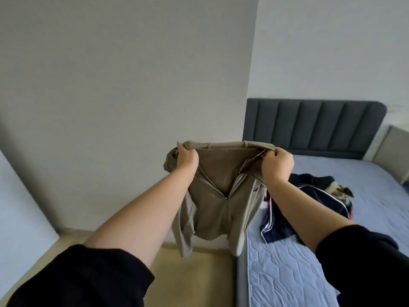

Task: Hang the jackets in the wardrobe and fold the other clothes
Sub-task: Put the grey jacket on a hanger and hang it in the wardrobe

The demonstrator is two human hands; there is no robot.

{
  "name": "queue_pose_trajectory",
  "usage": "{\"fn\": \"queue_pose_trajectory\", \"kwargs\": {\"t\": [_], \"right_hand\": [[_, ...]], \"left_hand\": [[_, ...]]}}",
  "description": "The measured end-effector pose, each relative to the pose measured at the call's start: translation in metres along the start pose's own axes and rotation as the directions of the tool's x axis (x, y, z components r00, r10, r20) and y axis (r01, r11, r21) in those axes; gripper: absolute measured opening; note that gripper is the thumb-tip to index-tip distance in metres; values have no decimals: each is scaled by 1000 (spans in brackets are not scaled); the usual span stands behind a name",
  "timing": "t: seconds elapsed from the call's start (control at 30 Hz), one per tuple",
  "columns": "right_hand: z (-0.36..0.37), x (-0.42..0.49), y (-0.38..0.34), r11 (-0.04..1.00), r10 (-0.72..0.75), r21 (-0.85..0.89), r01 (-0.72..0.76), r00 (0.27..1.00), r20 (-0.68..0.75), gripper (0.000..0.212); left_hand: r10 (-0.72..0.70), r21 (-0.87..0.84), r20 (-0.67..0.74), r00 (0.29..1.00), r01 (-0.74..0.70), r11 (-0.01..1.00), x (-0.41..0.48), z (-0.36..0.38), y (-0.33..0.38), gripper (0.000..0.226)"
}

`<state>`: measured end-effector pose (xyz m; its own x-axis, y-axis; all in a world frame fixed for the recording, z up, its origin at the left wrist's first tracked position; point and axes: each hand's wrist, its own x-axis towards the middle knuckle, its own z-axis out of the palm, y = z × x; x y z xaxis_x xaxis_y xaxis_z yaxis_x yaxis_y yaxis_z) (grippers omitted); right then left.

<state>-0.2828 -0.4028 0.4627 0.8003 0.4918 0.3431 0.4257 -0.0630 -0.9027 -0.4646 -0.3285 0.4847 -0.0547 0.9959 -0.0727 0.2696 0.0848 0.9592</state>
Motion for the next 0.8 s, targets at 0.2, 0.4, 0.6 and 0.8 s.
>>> {"fn": "queue_pose_trajectory", "kwargs": {"t": [0.2,0.4,0.6,0.8], "right_hand": [[-65,10,38,998,62,-22,-65,991,-115,31],[-84,31,106,974,173,-115,-193,971,-166,26],[-59,78,209,941,196,-222,-256,945,-263,32],[-8,140,339,925,156,-291,-245,942,-297,39]], "left_hand": [[-6,2,131,991,6,1000,-41,64,1,53],[-92,2,258,962,95,996,-33,146,-38,51],[-162,-2,397,904,177,984,17,262,-98,50],[-73,-73,537,841,132,989,86,391,-172,53]]}}
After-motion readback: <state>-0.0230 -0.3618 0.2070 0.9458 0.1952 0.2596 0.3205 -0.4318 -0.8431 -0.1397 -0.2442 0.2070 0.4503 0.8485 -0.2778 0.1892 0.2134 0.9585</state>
